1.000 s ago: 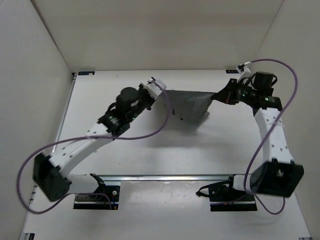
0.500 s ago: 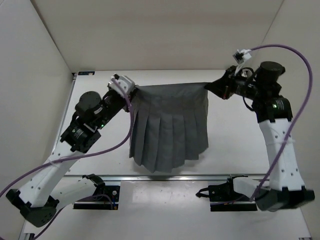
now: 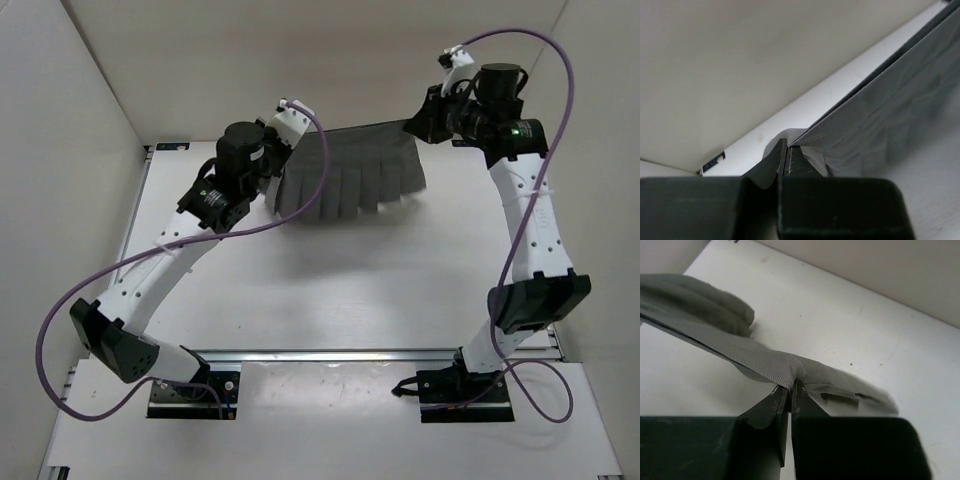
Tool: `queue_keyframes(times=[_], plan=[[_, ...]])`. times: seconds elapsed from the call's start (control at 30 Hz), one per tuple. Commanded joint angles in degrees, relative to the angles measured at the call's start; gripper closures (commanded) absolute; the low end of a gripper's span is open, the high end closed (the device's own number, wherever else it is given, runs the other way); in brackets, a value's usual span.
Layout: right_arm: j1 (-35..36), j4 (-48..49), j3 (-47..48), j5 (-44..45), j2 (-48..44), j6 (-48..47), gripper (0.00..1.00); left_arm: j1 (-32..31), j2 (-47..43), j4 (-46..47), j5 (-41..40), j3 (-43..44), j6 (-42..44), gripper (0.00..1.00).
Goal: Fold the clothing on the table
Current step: Flatten the skirt out, then fold the skirt
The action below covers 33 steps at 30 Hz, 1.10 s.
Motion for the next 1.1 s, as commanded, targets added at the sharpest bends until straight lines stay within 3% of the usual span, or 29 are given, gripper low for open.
queue_keyframes(times=[0.0, 0.13, 0.23, 0.37, 0.53, 0.67, 0.73, 0.77, 0.83, 0.87, 1.07], plan=[[-1.6, 1.8, -1.3, 0.9, -7.3, -1.1, 1.0, -1.7, -5.5, 0.7, -5.2, 4.0, 2.6, 1.0], [-1.4, 4.7, -15.6, 1.8, -13.8, -0.2, 1.0, -3.5, -10.5, 2.1, -7.9, -7.7, -1.9, 1.0], [1.2, 8.4, -35.8, 4.3, -19.9, 1.0, 1.0, -4.4, -15.8, 1.6, -7.3, -18.5, -9.6, 1.0], [3.3, 8.6, -53.6, 6.0, -28.8, 1.3, 1.0, -7.0, -21.3, -3.7, -2.7, -30.2, -18.9, 1.0], [3.2, 0.2, -65.8, 8.9, -42.2, 0.6, 1.0, -4.7, -26.7, -11.4, 11.9, -35.8, -26.4, 1.0], [0.3, -5.9, -68.5, 6.5, -50.7, -0.8, 1.0, -2.4, -35.8, -12.7, 14.7, -42.4, -30.2, 1.0], [1.2, -6.9, -68.3, 6.2, -51.3, -0.4, 1.0, -0.6, -37.8, -13.5, 18.4, -45.0, -29.8, 0.85], [1.6, -6.8, -68.4, 6.0, -50.5, -0.2, 1.0, 0.1, -37.8, -13.8, 19.6, -44.8, -29.7, 0.61], [1.5, -6.0, -68.5, 5.9, -47.7, 0.3, 1.0, 0.5, -36.6, -13.7, 20.1, -45.6, -29.9, 0.47], [1.3, -5.3, -68.9, 5.6, -46.6, 0.4, 1.0, 0.0, -36.1, -13.8, 19.8, -45.4, -29.5, 0.26], [-0.6, -0.7, -70.9, 4.6, -41.3, 1.3, 1.0, 0.4, -35.6, -10.8, 19.0, -47.3, -31.1, 0.2]])
